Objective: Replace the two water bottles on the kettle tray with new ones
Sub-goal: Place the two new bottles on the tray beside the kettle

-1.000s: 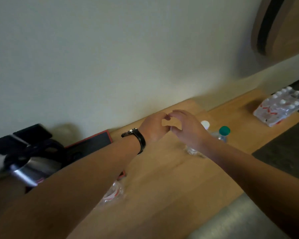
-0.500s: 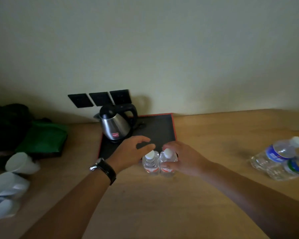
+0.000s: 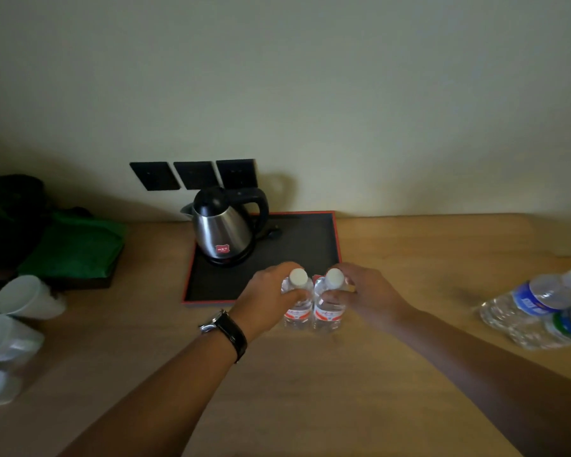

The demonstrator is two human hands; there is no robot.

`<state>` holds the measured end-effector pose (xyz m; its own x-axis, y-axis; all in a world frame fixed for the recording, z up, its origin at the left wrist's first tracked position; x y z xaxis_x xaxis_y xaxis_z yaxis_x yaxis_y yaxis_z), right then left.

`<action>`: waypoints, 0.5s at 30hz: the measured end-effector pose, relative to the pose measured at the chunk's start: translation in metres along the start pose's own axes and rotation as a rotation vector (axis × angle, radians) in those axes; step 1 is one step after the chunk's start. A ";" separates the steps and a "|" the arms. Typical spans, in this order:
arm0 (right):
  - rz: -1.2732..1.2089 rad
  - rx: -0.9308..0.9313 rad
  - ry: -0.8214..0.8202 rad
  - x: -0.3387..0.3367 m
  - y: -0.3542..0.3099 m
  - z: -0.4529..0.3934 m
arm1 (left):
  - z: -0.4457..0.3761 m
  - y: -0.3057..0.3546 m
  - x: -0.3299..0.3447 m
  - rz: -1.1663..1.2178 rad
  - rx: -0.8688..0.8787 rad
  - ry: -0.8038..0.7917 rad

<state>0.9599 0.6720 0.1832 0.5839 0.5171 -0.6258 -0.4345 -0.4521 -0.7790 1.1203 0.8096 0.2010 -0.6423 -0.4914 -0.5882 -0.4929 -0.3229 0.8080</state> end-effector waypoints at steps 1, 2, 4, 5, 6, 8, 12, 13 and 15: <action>0.008 -0.008 0.005 -0.004 -0.003 -0.006 | -0.006 0.004 -0.002 0.001 0.004 -0.007; 0.022 -0.021 0.013 -0.010 -0.007 -0.013 | -0.014 0.009 -0.006 0.004 0.016 -0.008; 0.043 -0.065 0.038 -0.025 -0.020 -0.031 | -0.034 0.019 -0.014 0.014 0.045 0.008; 0.054 -0.097 0.050 -0.032 -0.027 -0.042 | -0.045 0.024 -0.018 0.015 0.057 0.019; 0.065 -0.128 0.059 -0.039 -0.034 -0.054 | -0.057 0.029 -0.022 0.015 0.066 0.027; 0.074 -0.148 0.073 -0.050 -0.043 -0.079 | -0.083 0.039 -0.028 0.022 0.079 0.047; 0.033 -0.101 0.108 -0.054 -0.041 -0.130 | -0.134 0.045 -0.023 0.004 0.098 0.085; 0.025 -0.091 0.108 -0.052 -0.037 -0.141 | -0.145 0.044 -0.019 -0.009 0.092 0.084; 0.023 -0.067 0.109 -0.046 -0.028 -0.160 | -0.165 0.039 -0.011 -0.010 0.058 0.077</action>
<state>1.0549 0.5442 0.2398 0.6467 0.4258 -0.6328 -0.4043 -0.5121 -0.7578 1.2048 0.6686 0.2445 -0.5911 -0.5496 -0.5904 -0.5341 -0.2818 0.7971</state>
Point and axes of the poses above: each hand's wrist, its own z-axis away from the middle knuckle, its own x-axis out of the palm, y = z × x, the point moved 3 cm from there along -z, towards the middle knuckle, and after that the axes turned 14 degrees about y, right-handed, at the moved point
